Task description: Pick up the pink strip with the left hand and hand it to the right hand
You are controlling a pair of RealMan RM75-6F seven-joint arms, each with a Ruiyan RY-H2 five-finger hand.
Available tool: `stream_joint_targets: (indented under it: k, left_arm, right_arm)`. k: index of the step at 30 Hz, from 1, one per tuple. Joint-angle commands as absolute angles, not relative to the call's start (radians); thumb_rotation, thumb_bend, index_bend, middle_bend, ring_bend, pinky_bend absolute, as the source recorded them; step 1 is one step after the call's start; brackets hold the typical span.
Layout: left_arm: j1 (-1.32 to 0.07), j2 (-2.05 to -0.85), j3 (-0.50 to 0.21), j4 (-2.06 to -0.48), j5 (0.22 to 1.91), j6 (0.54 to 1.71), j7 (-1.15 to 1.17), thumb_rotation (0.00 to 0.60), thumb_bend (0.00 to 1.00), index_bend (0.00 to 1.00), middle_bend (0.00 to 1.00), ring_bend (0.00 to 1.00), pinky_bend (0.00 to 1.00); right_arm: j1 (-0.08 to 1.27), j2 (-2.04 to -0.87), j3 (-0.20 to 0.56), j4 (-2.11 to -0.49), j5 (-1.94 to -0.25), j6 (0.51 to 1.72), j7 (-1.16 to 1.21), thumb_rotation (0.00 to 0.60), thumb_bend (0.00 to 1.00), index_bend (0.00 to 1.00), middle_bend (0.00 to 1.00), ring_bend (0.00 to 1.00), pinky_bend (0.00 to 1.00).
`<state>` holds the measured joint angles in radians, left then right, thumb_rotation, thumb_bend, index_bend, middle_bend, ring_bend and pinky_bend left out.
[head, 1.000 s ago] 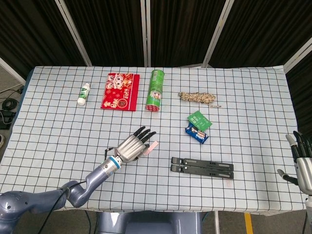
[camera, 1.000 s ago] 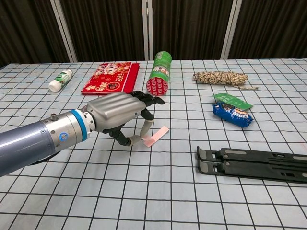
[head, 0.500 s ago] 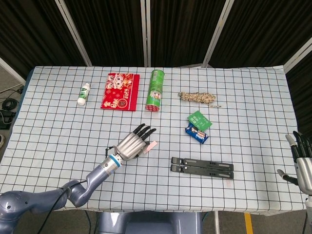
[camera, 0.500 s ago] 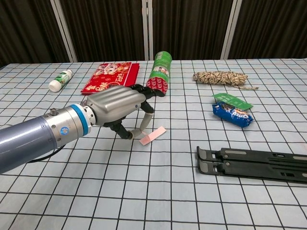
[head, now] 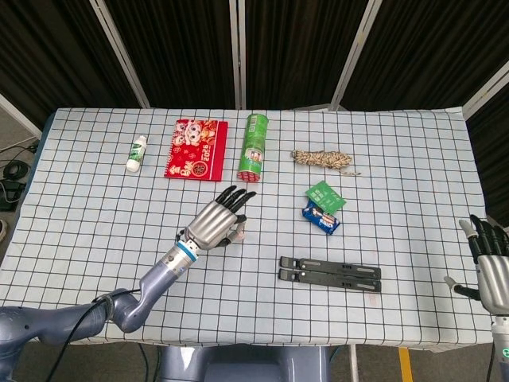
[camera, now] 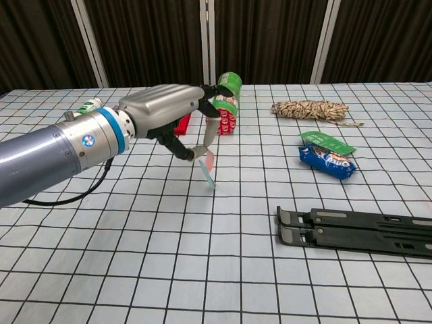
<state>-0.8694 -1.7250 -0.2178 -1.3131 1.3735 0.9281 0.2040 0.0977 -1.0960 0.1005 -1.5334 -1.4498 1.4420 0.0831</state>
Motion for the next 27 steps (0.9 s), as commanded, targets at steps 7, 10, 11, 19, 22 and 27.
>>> stream_joint_targets:
  k: [7,10,11,19,22,27]
  left_arm:
    - [-0.938,-1.662,-0.359,-1.486,1.105,0.854,0.318,0.6,0.54,0.77,0.0,0.0,0.0]
    - [-0.968,-1.663,-0.397,-1.515,1.025,0.867,0.367,0.6,0.54,0.78,0.0,0.0,0.0]
    - [-0.983,-1.667,-0.412,-1.52,0.994,0.871,0.385,0.6,0.54,0.79,0.0,0.0,0.0]
    - [-1.097,-1.687,-0.483,-1.563,0.753,0.92,0.523,0.6,0.54,0.79,0.0,0.0,0.0]
    - [-1.133,-1.701,-0.503,-1.561,0.693,0.955,0.55,0.6,0.54,0.79,0.0,0.0,0.0]
    - [-1.176,-1.726,-0.531,-1.551,0.616,0.998,0.558,0.6,0.55,0.79,0.0,0.0,0.0]
  right_arm:
    - [0.278,-1.138,0.159,-1.617,-1.426,1.189,0.35,0.6,0.0,0.14,0.0,0.0,0.0]
    - [0.336,-1.151,0.183,-1.662,-1.378,1.092,0.389,0.6,0.0,0.17,0.0,0.0,0.0]
    - [0.359,-1.157,0.195,-1.676,-1.35,1.055,0.392,0.6,0.0,0.18,0.0,0.0,0.0]
    - [0.489,-1.228,0.298,-1.755,-1.071,0.889,0.386,0.6,0.0,0.26,0.0,0.0,0.0]
    - [0.521,-1.272,0.319,-1.765,-0.999,0.902,0.343,0.6,0.0,0.28,0.0,0.0,0.0]
    - [0.56,-1.335,0.333,-1.768,-0.914,0.923,0.277,0.6,0.0,0.32,0.02,0.0,0.0]
